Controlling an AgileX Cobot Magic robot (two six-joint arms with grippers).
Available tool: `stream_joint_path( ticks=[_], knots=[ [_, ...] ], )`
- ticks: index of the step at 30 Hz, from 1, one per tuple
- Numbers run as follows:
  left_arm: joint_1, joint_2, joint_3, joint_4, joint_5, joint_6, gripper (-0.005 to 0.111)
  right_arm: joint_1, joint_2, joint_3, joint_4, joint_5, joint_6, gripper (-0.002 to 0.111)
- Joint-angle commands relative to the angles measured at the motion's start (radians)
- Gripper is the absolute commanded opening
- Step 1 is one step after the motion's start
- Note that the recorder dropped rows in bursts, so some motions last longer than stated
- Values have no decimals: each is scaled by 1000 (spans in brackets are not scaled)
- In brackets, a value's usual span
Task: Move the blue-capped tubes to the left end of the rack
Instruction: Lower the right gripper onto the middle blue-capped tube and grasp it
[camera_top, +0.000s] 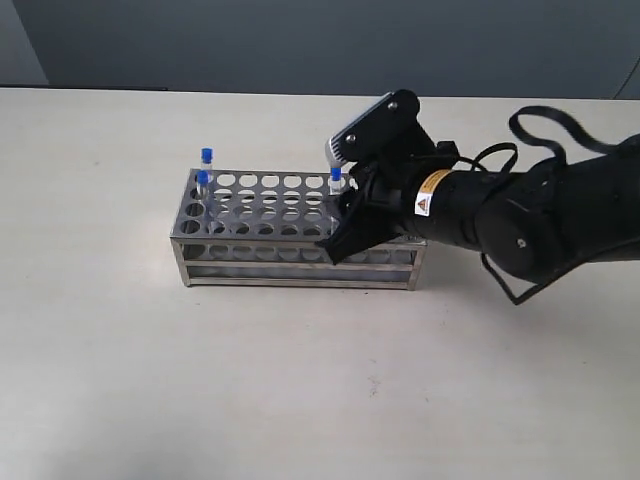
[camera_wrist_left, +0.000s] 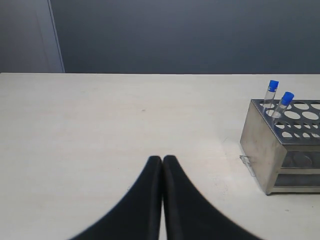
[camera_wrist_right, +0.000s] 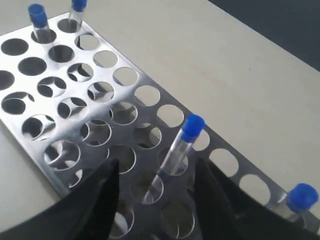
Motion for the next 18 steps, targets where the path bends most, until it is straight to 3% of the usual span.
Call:
stream_joint_path(
  ticks=[1,13,18],
  knots=[
    [-6,-4,-3,1,-6,-1,1,-5,84,6,-3,-149,-16,46],
    [-6,-4,-3,1,-6,-1,1,-5,213,6,43,-383,-25,46],
    [-6,-4,-3,1,-6,-1,1,-5,223,-11,39,-376,-19,46]
  ],
)
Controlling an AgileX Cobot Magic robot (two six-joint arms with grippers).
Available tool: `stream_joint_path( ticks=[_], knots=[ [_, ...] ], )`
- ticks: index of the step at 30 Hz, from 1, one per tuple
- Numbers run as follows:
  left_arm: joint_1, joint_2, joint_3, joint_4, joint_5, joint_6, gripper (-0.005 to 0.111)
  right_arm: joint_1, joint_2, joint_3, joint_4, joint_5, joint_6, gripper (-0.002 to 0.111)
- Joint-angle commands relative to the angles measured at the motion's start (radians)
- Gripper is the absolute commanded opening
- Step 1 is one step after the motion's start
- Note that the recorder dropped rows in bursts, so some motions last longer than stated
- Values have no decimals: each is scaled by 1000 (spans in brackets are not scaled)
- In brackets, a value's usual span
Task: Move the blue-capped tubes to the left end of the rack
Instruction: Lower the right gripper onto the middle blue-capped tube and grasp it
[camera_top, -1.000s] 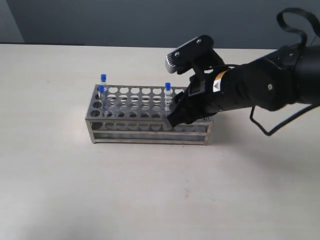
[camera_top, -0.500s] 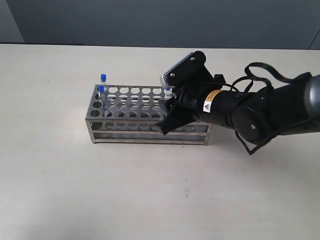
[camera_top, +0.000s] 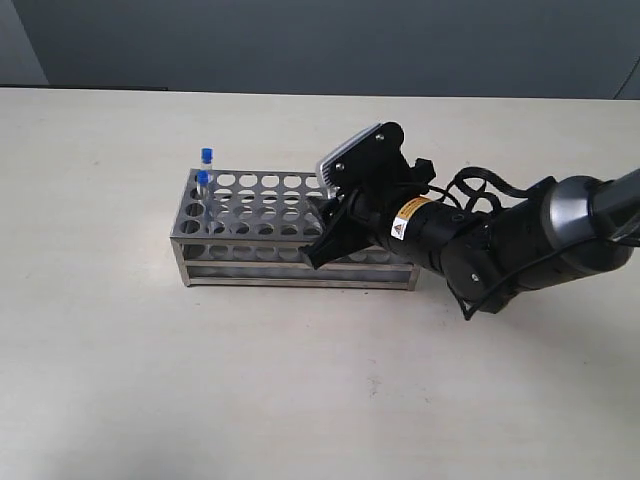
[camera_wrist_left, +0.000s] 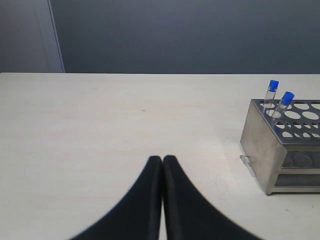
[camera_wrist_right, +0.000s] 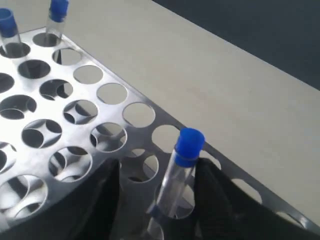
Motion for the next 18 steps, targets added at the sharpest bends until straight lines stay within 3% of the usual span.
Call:
stream_joint_path(
  ticks=[1,10,18],
  knots=[
    [-6,-4,-3,1,-6,-1,1,-5,1,-13,-3,-15,-1,46],
    [-6,-4,-3,1,-6,-1,1,-5,6,-30,-1,-46,18,44],
    [-6,-4,-3,1,-6,-1,1,-5,48,-100,5,12,23,21]
  ],
)
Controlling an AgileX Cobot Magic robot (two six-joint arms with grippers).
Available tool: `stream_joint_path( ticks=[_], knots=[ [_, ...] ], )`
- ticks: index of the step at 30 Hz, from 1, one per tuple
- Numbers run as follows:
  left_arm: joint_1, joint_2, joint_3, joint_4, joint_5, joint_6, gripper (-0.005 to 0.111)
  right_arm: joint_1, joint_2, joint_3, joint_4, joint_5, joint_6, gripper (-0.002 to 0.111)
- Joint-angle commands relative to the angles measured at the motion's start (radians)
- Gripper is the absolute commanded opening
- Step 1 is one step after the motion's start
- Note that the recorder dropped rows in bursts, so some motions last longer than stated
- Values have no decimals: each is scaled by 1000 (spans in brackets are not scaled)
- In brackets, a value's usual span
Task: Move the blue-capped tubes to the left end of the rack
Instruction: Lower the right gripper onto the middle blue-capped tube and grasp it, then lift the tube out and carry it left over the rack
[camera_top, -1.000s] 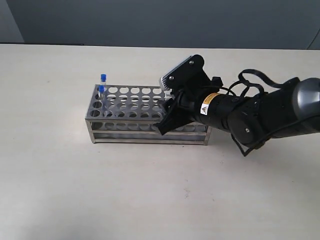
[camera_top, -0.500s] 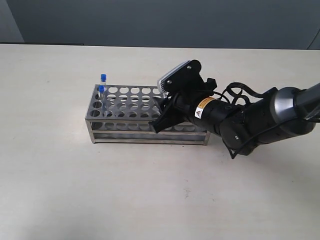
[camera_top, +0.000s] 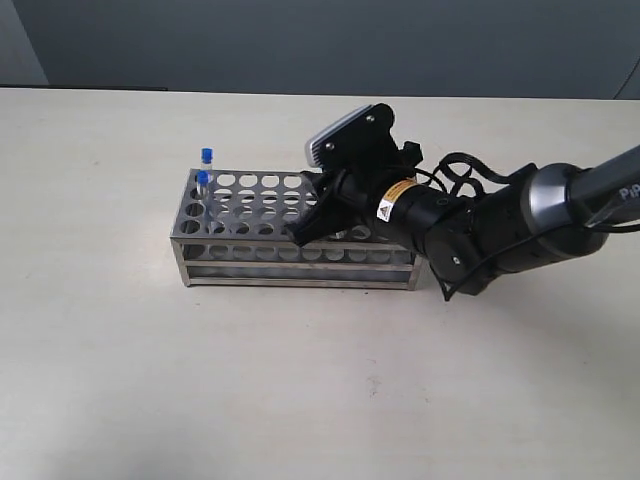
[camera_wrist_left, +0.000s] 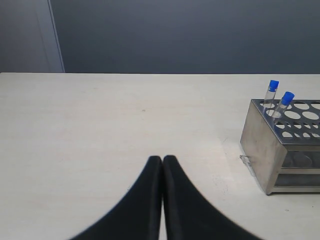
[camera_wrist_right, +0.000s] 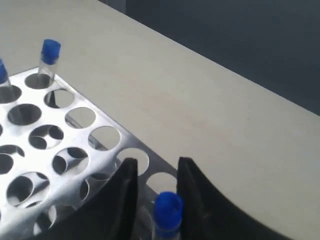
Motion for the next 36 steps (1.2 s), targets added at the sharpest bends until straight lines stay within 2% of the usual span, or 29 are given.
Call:
stream_joint_path(
  ticks=[1,9,23,36],
  knots=[
    [-6,-4,-3,1,-6,-1,1,-5,13,-19,15,34,7,19],
    [-6,-4,-3,1,-6,-1,1,-5,13,-19,23,48,7,0],
    [-6,-4,-3,-1,-6,-1,1,-3,-168,-19,25,98,0,-1],
    [-6,-4,-3,-1,-6,-1,1,-3,-234,-19,15,122,0,-1]
  ],
)
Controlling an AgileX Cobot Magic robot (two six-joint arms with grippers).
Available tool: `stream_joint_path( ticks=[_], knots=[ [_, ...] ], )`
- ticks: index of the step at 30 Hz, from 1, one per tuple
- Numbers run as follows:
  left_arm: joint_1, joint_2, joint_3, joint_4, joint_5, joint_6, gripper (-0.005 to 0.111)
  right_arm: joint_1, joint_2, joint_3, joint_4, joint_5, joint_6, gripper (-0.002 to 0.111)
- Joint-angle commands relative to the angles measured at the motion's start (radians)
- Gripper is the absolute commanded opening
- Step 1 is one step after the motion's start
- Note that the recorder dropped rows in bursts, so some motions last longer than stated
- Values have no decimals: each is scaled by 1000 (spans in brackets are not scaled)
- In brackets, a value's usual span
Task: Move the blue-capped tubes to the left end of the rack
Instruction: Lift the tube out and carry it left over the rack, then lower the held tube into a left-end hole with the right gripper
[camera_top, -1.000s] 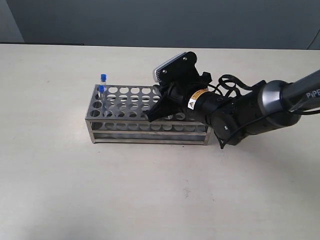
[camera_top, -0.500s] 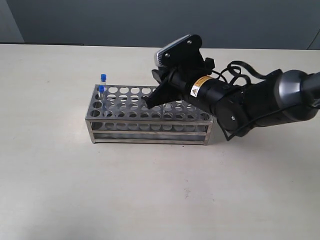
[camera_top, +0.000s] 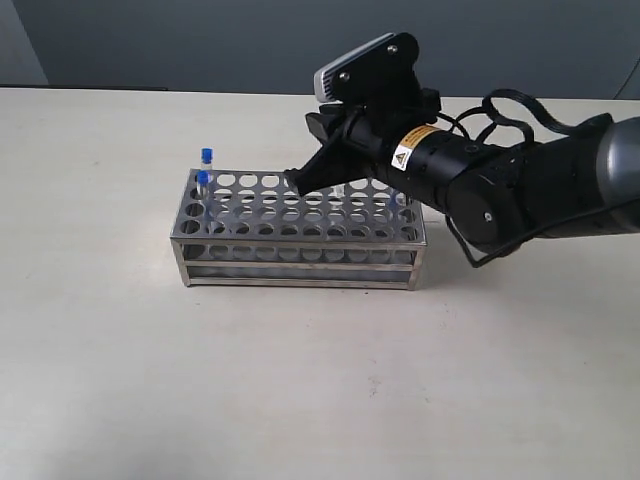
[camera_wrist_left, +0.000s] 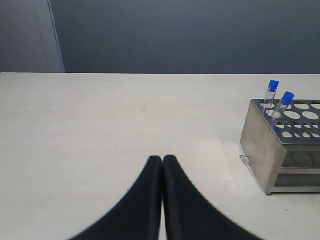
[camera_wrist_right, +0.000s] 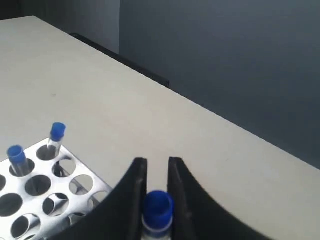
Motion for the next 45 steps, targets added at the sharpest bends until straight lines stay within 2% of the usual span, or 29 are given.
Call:
stream_joint_path(
  ticks=[1,4,6,7,9,19,29,45],
  knots=[
    [-6,-4,-3,-1,-6,-1,1,-3,-55,-1,-9,-6,-3,-1],
    [-6,-4,-3,-1,-6,-1,1,-3,-89,-2,-19,-9,24,-1],
    [-6,-4,-3,-1,-6,-1,1,-3,-93,-18,-117,2,129,-1],
    [-6,-4,-3,-1,-6,-1,1,1,-85,-51,-257,39,248,-1],
    [-6,-4,-3,-1,-6,-1,1,26,-68,-99,-344,47,346,-1],
    [-6,-4,-3,1,-8,-1,1,173,111,-332,-377,84,392,-1],
    [-6,-4,-3,1,-6,-1,1,181,232,-374,-392,86,438,-1],
    [-6,-4,-3,1,-6,-1,1,181,274,-374,-385,61,444,-1]
  ],
)
